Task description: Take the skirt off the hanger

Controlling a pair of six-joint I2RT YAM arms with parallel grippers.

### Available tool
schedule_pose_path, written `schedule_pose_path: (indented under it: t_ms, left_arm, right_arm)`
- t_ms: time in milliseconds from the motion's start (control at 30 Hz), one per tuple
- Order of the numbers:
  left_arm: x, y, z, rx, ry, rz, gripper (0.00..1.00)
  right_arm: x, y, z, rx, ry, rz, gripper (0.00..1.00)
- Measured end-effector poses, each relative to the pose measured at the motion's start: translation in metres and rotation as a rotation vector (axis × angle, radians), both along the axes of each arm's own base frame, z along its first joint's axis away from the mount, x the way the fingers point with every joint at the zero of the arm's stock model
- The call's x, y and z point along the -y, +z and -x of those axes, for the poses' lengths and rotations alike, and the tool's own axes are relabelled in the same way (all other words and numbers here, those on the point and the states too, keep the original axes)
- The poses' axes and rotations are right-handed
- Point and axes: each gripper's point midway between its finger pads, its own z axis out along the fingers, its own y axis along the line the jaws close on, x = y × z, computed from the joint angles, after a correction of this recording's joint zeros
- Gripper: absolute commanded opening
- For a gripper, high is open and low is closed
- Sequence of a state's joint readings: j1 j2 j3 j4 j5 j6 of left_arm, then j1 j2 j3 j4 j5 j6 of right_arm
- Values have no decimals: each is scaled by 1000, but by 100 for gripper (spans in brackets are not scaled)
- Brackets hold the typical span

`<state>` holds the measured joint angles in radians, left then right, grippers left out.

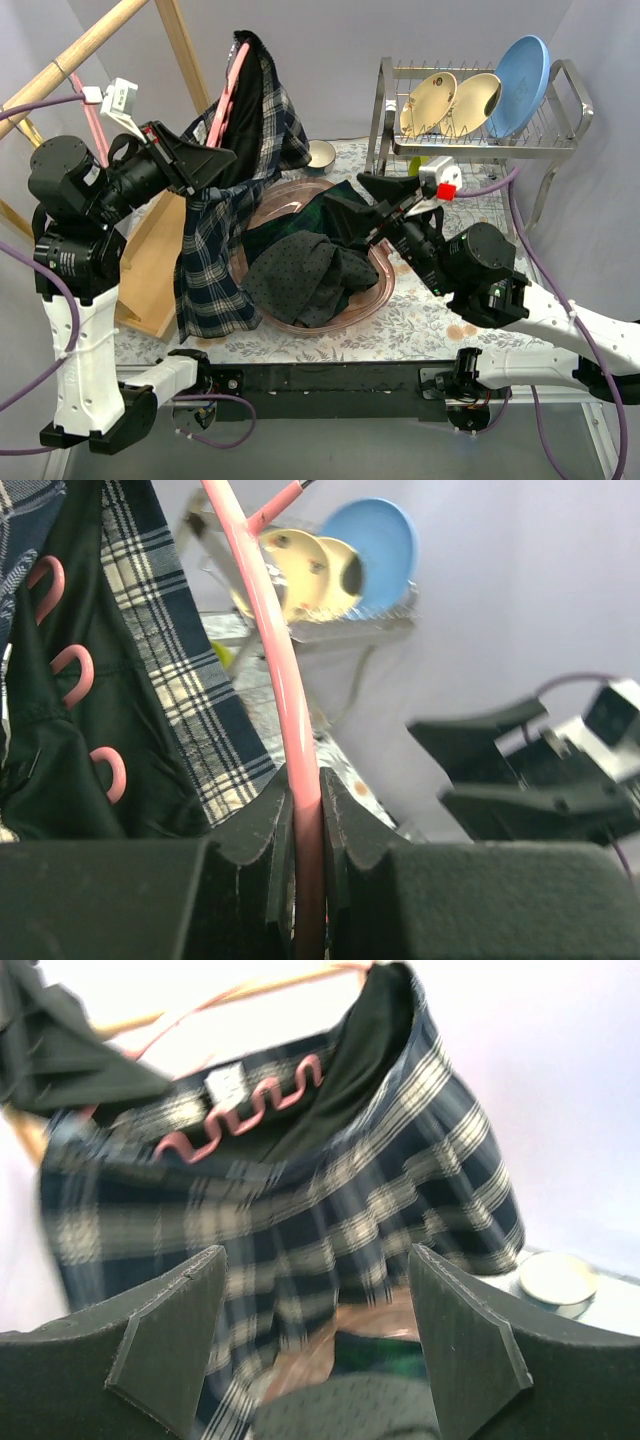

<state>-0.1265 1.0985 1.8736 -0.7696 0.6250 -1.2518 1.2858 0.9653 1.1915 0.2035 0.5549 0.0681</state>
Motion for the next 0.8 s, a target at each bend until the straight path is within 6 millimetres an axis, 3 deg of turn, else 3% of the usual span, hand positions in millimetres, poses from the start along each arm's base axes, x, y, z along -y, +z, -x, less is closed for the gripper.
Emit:
schedule_pose_path:
  t_ms: [233,400,533,800]
  left_arm:
    - [20,-3,51,51,-223,40,0]
    - [29,-14,78,57,-360,48,0]
    - [32,-10,96,87,-430,43,0]
    - [33,-3,125,154,-512,24,0]
  right_arm:
    - [-4,46,-20,74,-123,18,88]
    - [-13,49,-36,100,-180,71,93]
    - [-18,53,-60,104,-229,111,93]
    - [-6,45,-95,94,-261,155,86]
